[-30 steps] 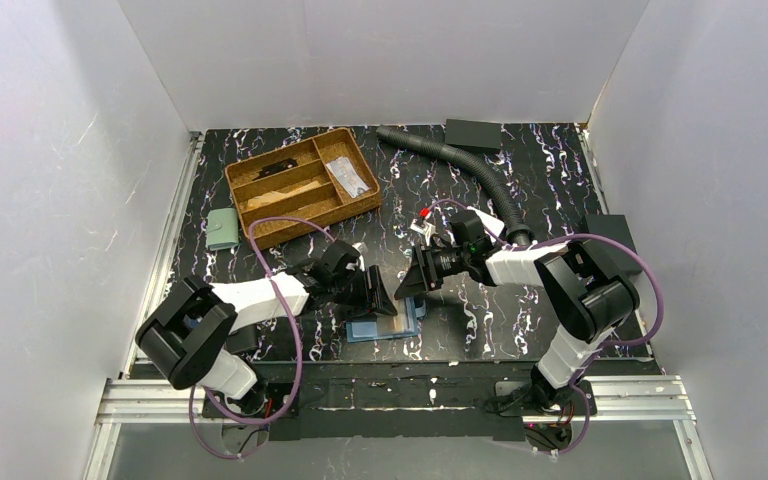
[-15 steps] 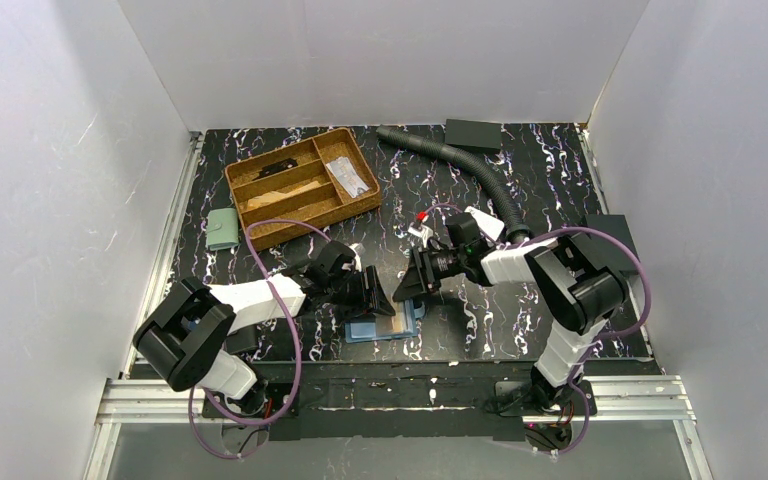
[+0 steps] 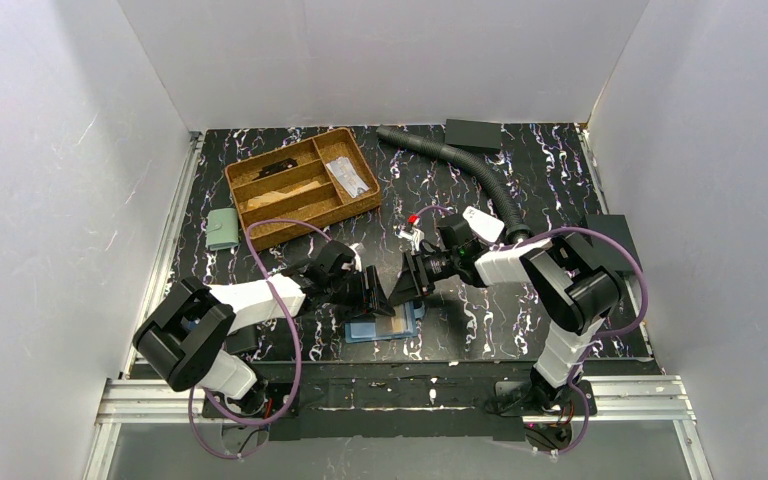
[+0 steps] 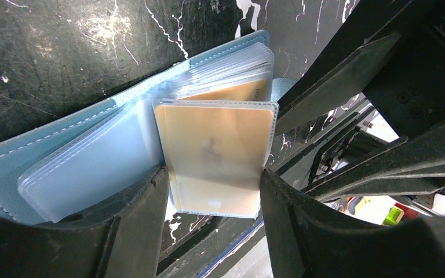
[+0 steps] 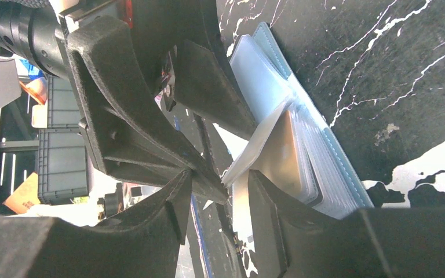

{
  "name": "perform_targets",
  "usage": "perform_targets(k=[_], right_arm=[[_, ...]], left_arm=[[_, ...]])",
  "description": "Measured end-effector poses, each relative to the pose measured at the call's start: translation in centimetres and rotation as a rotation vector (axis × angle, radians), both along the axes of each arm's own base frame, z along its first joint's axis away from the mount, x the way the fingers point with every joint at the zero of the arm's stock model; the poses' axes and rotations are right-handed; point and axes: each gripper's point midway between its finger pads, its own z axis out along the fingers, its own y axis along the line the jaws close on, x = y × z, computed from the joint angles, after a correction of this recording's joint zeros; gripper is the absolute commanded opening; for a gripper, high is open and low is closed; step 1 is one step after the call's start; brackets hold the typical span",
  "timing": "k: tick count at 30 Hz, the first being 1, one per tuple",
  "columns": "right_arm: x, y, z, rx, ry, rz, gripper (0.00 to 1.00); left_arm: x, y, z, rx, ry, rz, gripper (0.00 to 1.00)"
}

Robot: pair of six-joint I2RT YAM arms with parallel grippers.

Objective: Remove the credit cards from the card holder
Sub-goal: Remove the credit card from the card holder.

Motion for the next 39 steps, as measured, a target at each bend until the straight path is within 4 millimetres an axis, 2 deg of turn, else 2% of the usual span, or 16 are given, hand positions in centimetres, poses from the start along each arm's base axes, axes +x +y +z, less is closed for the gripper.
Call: perform_targets(k=[8,12,31,34,39], right_arm=[[-0.3,0.2,0.2,0.004,0.021,0.006,0.49],[-0.7,0.3,0.4,0.016,0.055,0.019,0.48],[-1.1,1.2,0.8,0.049,0.202,0.03,0.46],[-1.2,1.6,1.0,0.057,0.214,0.034,0.46],[-1.2,2.6,1.8,0.086,0.204,0.048,0.48]], left_arm=[[-0.3,0.2,0.1,-0.001,0.003,-0.003,0.63],[-0.6,0.5,0.2,0.005,0.006,0.001,0.65],[-0.9,1.0,-0.1,0.04,0.005,0.005,0.64],[-1.0,1.3,-0.1,0.053,0.005,0.007,0.62],[-1.2,1.5,-0.2,0.07,0.001,0.005,0.52]])
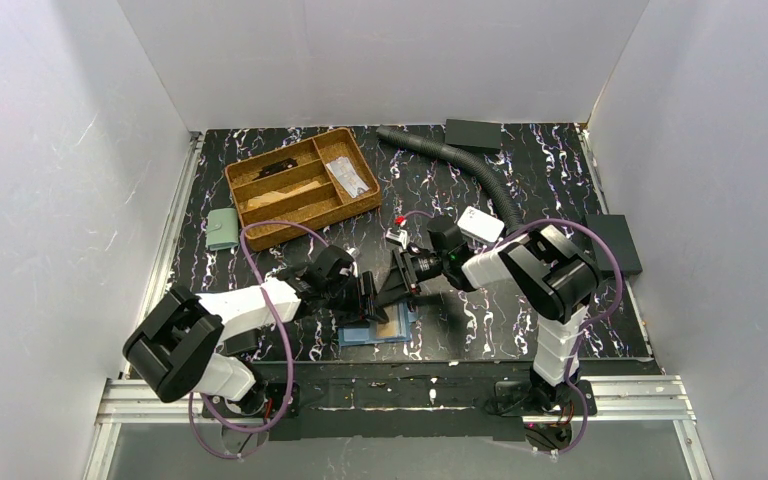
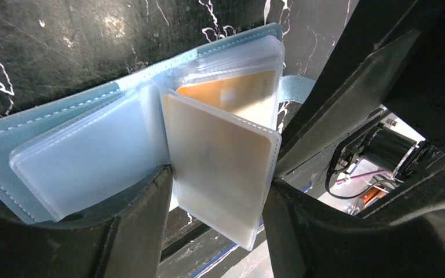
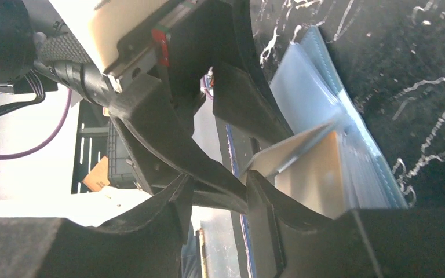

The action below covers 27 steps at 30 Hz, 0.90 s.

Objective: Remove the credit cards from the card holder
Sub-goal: Remove the credit card from the card holder.

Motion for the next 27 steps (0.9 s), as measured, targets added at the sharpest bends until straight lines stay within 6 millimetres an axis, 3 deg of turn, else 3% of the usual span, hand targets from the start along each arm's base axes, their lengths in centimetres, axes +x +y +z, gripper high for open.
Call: perform_targets(k=[7,27], right_arm=[[0.2,0.5,0.5,0.019,-0.024,0.005,0.52],[2.0,0.1,-0.2,-0.002,-0.102,-0.007,0.51]], left_arm=[[0.1,-0.1,0.8,-0.013,-0.033,0.0,0.4],[-0.5,2.0,0.9,0.043,-0.058,0.044,0.34]])
